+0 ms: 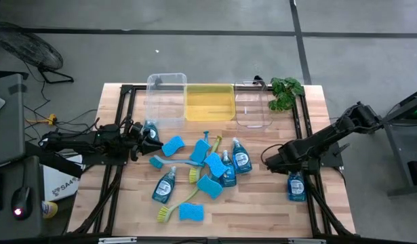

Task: Pick & Place Kitchen Sink Supplies
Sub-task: Put the blue dishwasher liquid into the transparent bin

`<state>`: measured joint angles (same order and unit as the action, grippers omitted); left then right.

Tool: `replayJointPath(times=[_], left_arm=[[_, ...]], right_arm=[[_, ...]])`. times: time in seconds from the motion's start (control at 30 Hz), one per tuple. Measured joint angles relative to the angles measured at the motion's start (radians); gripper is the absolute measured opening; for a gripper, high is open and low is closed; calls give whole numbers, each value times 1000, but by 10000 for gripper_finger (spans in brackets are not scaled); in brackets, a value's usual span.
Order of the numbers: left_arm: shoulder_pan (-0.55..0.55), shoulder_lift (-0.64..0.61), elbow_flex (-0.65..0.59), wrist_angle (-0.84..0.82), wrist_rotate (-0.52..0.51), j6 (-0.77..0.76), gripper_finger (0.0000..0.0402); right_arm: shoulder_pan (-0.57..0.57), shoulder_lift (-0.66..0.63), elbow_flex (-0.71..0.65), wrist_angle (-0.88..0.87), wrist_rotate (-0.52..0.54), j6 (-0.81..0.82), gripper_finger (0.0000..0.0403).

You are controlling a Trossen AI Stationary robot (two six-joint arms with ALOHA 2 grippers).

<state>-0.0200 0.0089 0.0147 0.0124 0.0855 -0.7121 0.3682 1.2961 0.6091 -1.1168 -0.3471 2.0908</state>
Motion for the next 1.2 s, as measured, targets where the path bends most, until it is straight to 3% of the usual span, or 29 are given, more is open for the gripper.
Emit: replayJointPath(times=[0.83, 1.2], left_arm=[[0, 0, 0, 0, 0, 0, 105], [0, 0, 0, 0, 0, 0, 105]], right_arm=[[-55, -2, -120, 154, -14, -60, 276], [-55, 0, -122, 157, -7, -83, 204]])
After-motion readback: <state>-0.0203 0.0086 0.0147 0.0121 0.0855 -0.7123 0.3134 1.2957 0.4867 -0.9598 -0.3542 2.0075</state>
